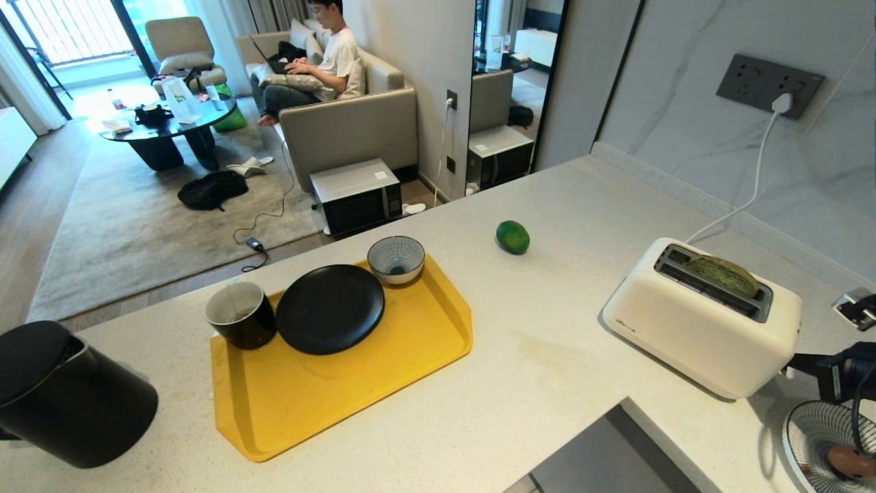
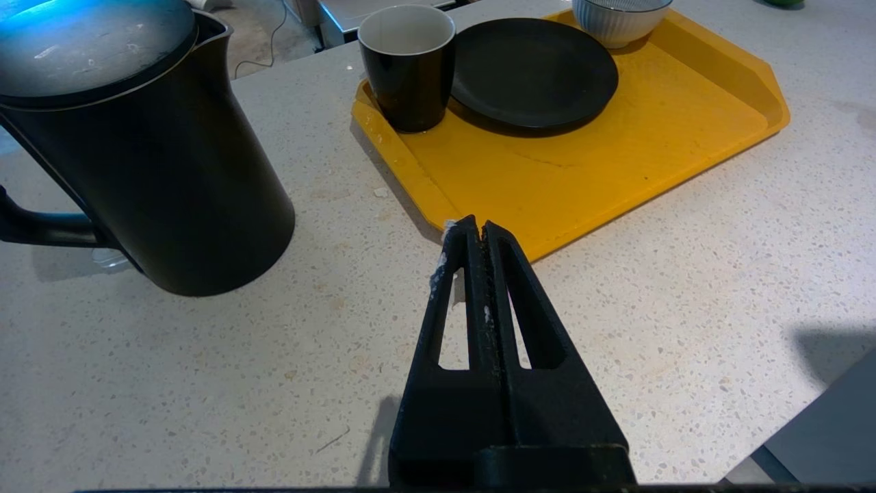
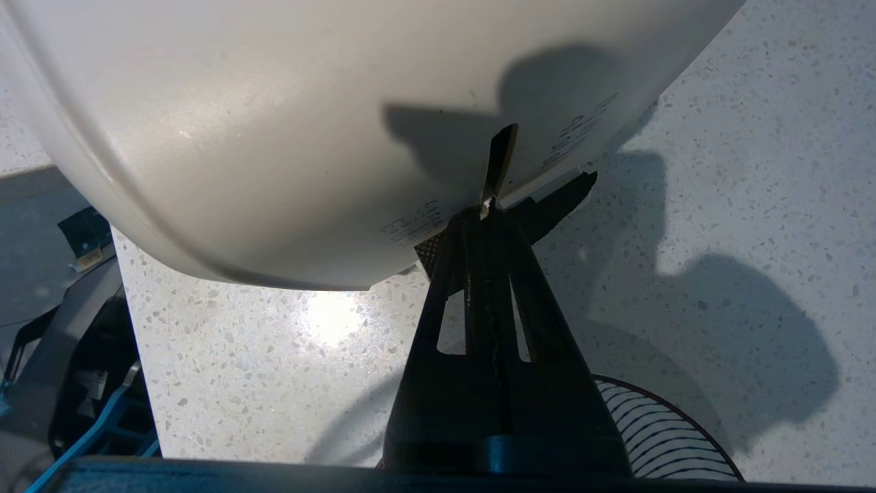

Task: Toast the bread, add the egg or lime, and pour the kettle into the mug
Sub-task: Use a bread toaster

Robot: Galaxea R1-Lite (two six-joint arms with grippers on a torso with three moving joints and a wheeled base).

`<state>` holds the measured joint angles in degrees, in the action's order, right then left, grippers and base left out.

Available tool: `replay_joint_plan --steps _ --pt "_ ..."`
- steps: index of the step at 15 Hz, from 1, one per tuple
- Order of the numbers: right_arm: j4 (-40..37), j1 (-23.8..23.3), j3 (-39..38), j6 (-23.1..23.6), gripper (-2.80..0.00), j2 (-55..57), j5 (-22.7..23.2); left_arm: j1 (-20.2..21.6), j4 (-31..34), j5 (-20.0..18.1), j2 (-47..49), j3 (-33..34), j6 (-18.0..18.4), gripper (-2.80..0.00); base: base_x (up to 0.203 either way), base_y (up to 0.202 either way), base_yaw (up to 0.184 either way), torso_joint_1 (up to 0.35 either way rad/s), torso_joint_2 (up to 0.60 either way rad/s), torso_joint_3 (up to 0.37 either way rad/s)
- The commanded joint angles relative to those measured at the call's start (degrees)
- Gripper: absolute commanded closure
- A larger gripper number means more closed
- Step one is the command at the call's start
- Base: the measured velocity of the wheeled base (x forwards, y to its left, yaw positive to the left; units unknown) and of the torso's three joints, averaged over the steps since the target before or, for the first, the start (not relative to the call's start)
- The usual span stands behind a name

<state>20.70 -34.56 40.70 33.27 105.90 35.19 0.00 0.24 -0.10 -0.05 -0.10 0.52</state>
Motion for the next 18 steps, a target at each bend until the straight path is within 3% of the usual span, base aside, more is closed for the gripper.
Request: replay_joint_plan --steps 1,18 --pt "0.1 -0.1 0.0 0.2 0.00 0.0 0.2 0.0 0.0 0.0 0.0 0.0 0.0 0.00 0.000 0.000 0.000 0.000 0.00 0.000" --pt "0.0 -0.1 0.0 0.1 0.00 -0.3 0.2 0.0 0.0 0.0 0.0 0.0 0.0 0.00 0.000 0.000 0.000 0.000 0.00 0.000"
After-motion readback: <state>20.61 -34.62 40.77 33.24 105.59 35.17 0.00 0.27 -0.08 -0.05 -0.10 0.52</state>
